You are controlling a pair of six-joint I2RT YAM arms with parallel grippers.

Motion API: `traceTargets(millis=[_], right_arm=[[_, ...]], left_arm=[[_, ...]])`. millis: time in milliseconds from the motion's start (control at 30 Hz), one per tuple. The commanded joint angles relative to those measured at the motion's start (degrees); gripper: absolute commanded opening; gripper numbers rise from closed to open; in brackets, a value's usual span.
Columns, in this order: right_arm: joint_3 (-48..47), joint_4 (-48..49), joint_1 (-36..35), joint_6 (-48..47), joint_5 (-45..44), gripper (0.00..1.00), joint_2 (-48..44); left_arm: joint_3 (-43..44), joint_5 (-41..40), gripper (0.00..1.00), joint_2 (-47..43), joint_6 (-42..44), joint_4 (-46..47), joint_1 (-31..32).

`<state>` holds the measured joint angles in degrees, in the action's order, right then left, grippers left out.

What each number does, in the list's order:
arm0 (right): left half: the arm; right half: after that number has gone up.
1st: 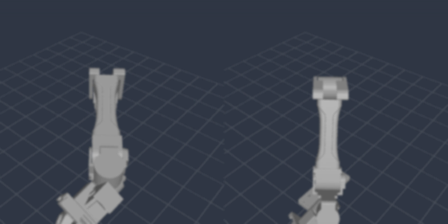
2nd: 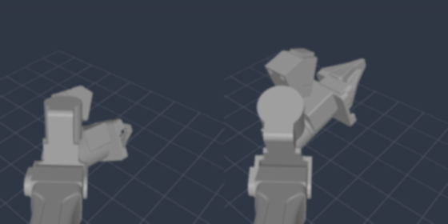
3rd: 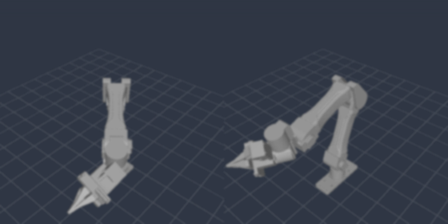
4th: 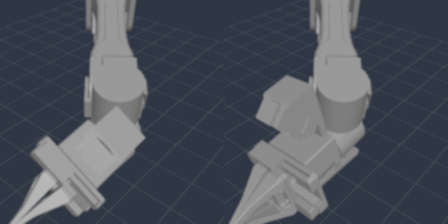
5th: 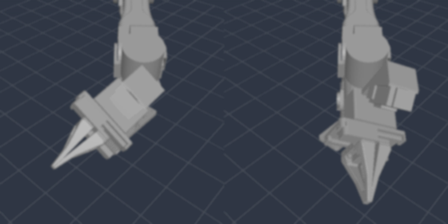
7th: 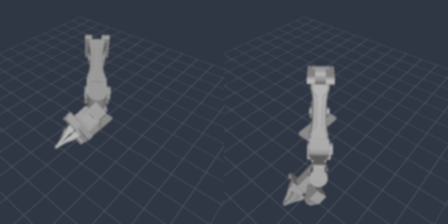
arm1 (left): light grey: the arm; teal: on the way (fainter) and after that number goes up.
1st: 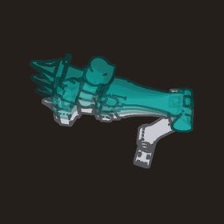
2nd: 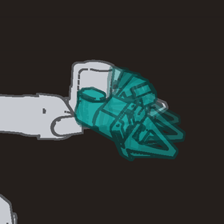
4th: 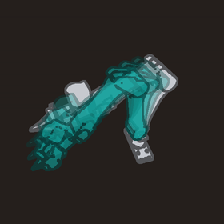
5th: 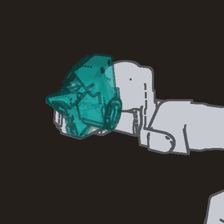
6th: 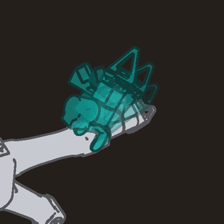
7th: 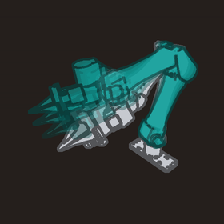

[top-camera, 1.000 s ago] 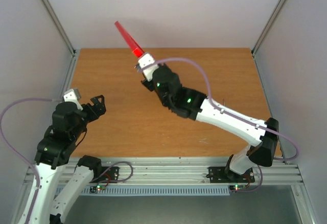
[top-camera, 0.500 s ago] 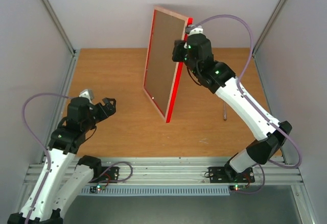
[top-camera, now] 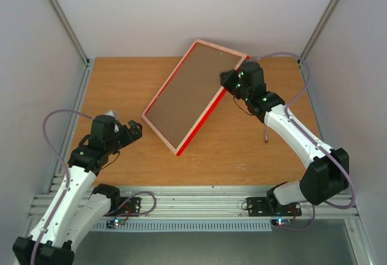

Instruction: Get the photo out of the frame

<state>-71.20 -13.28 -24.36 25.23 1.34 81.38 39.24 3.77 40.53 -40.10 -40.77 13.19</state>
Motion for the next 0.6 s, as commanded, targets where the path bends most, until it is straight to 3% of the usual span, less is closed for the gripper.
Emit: traceTargets(millis=[0, 233, 567], right_arm=[[6.5, 4.8, 0.8, 1.7, 5.7, 0.05, -2.4], [20.2, 16.3, 2.7, 6.7, 8.1, 0.10, -3.0], [27.1, 27.2, 4.4, 7.9, 13.8, 0.18, 5.9]], left_arm=[[-2.9, 1.2, 0.99, 1.8, -2.5, 5.0, -0.1], [-8.1, 1.7, 0.99, 3.8, -7.4, 10.3, -0.2], [-13.1, 1.2, 0.99, 4.9, -11.2, 12.8, -0.6]])
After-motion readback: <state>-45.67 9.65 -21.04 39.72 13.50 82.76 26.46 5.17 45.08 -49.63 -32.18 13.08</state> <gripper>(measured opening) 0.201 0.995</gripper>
